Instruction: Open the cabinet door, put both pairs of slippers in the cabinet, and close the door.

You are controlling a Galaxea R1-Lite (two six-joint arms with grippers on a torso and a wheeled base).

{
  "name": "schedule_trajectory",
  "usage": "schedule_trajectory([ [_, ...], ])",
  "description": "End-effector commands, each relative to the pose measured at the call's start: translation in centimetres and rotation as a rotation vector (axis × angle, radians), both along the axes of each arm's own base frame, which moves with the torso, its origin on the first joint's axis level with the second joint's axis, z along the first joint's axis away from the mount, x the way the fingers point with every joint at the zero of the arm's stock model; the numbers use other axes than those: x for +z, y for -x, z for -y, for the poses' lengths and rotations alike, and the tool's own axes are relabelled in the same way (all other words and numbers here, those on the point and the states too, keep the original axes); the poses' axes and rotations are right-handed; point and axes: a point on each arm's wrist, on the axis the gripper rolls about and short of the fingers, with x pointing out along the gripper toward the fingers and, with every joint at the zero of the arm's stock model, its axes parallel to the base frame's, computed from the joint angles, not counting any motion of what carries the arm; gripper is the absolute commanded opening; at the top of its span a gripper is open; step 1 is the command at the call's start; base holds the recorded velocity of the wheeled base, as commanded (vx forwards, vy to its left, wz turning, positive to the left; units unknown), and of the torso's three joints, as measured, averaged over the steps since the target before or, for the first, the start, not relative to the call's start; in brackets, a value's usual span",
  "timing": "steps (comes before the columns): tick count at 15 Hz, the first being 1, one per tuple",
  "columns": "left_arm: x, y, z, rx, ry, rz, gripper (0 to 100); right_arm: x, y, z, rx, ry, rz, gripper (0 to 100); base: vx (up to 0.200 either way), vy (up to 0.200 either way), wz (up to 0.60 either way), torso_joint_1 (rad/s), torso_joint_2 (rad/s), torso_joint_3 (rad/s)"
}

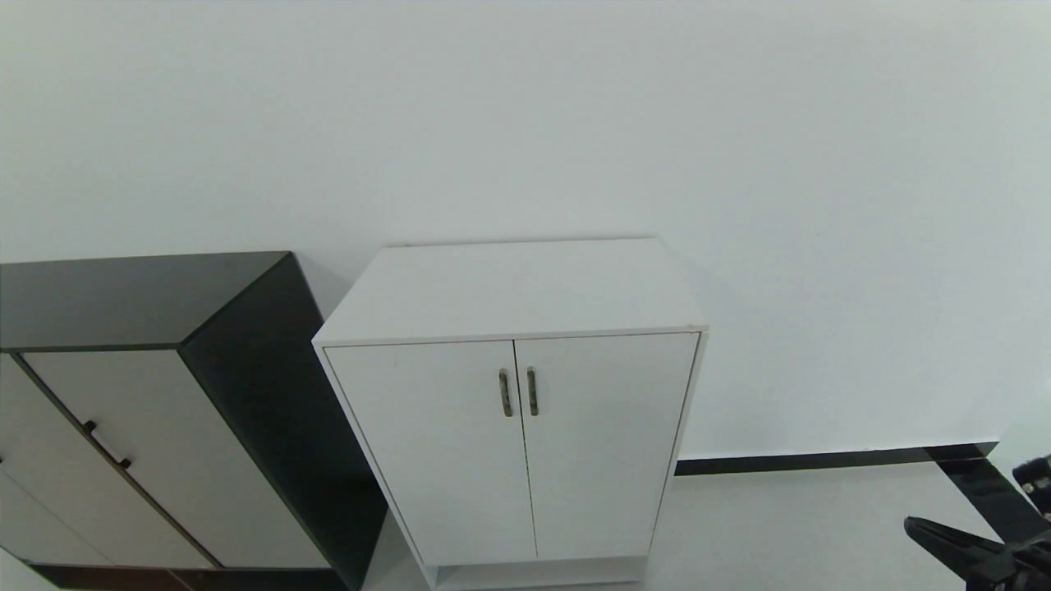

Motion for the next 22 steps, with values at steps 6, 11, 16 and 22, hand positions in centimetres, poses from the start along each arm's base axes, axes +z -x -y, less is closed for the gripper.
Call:
schedule_trajectory([
  [6,0.0,0.0,0.0,0.001,0.000,-0.001,0,-0.6,8.0,1.8,0.040,-0.031,0.068,0,0.000,0.000,0.00,0.000,0.00,0.000],
  [11,0.0,0.0,0.0,-0.001,0.000,0.000,0,-2.0,11.4,2.7,0.017,-0.051,0.154,0,0.000,0.000,0.00,0.000,0.00,0.000],
  [16,0.0,0.0,0.0,0.003,0.005,-0.001,0,-2.6,11.9,2.9,-0.014,-0.022,0.200,0,0.000,0.000,0.00,0.000,0.00,0.000],
  [22,0.0,0.0,0.0,0.003,0.006,-0.001,0,-2.8,13.0,2.8,-0.255,-0.011,0.344,0,0.000,0.000,0.00,0.000,0.00,0.000],
])
